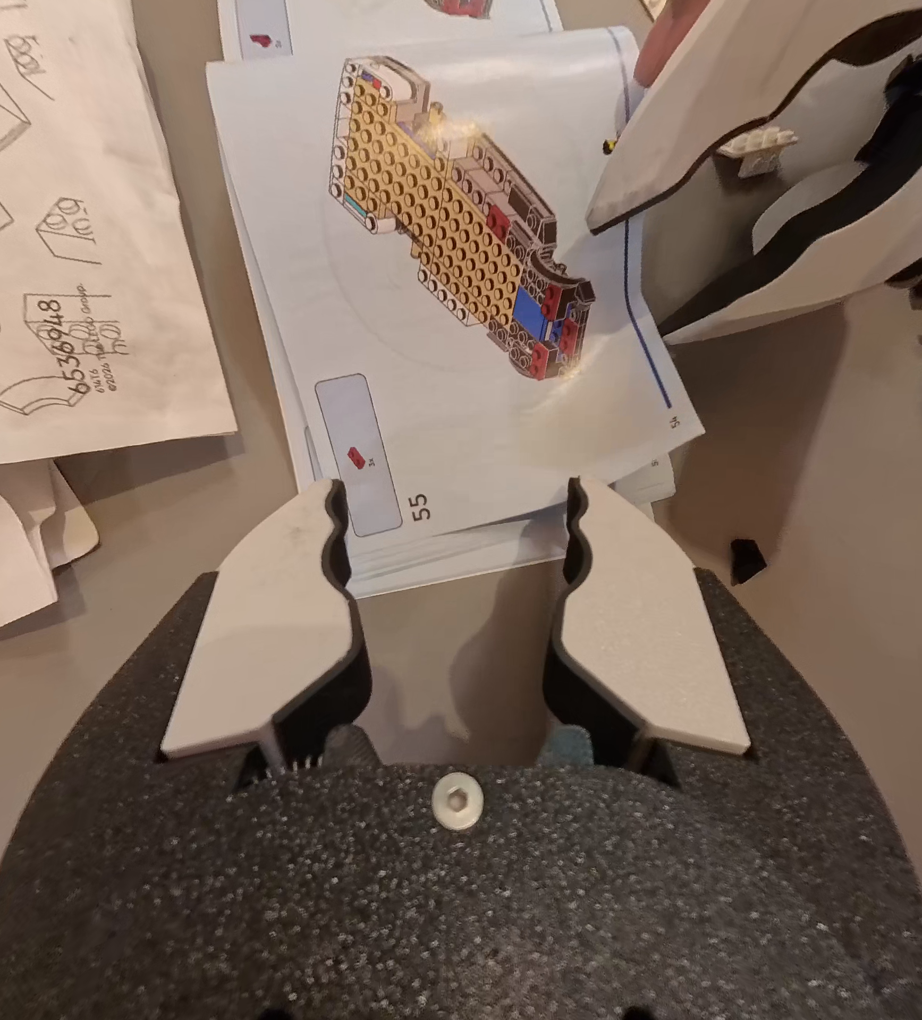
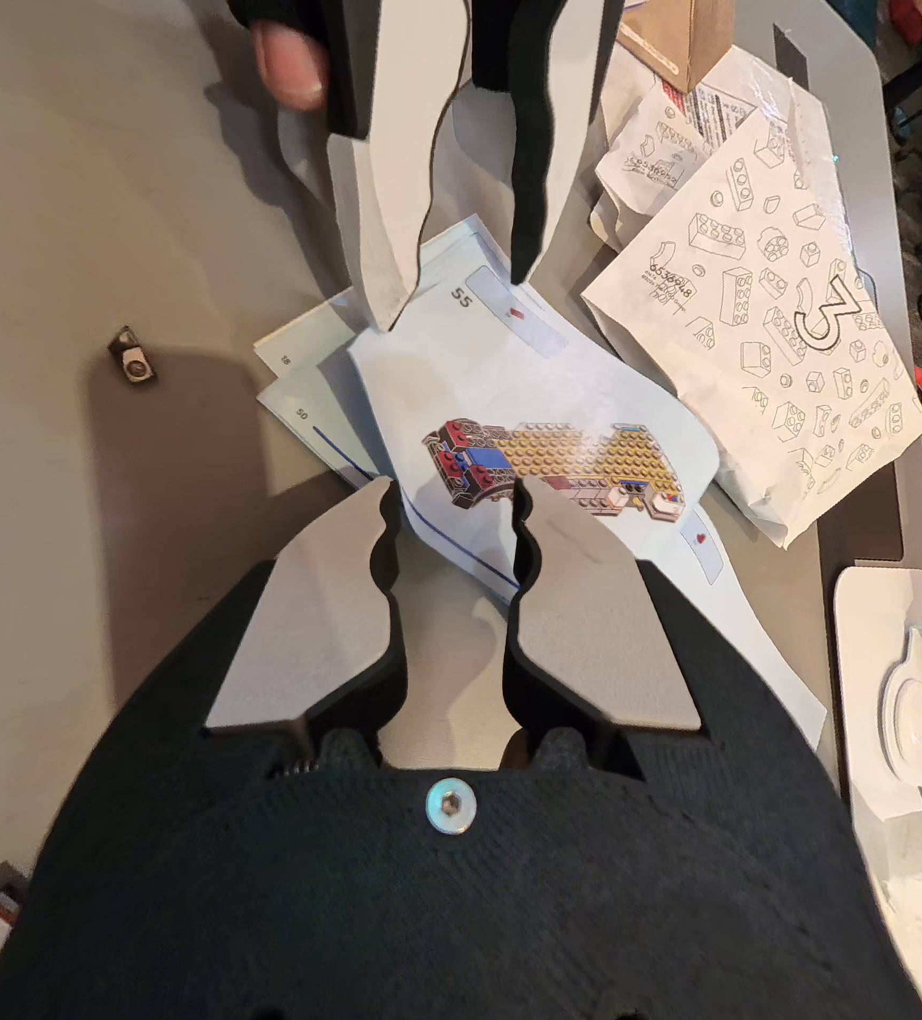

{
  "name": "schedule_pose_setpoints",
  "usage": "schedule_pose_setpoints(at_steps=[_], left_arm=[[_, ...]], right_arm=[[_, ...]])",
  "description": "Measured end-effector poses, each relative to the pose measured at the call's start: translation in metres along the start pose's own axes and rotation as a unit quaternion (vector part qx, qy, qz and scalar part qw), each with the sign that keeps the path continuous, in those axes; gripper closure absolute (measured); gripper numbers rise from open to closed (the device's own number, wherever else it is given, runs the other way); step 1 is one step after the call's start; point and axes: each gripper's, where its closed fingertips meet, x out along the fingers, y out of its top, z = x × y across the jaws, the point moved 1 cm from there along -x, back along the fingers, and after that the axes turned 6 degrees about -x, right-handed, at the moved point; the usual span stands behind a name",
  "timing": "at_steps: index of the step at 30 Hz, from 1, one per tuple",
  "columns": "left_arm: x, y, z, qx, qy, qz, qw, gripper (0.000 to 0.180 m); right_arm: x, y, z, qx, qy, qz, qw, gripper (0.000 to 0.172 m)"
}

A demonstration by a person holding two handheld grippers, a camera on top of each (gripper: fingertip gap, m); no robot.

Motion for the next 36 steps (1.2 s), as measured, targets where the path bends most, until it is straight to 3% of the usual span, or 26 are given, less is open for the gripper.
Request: schedule_pose_setpoints(at_steps=[8,21,29,36], left_arm=[[-0.01,0.007,-0.006,-0.002,0.011,0.029,1.0,0.104],[-0.005,-0.004,-0.006,0.02,0.021,-0.001,1.0,0.1],[-0.005,-0.005,-0.021,-0.019,0.037,0.004,0.999,0.096],[-0.004,-0.002,-0.025,-0.062,0.026,0.019,0.998,0.096]], right_arm=[[-0.001,-0.001,0.008,0.011,-0.018,0.002,1.0,0.137],[-0.004,0.0,0.013,0.005,-0.039,0.006,0.999,0.141],[-0.007,0.002,0.015,-0.004,-0.05,0.01,0.999,0.146],[-0.012,0.006,0.018,0.0,-0.057,0.027,0.998,0.162]])
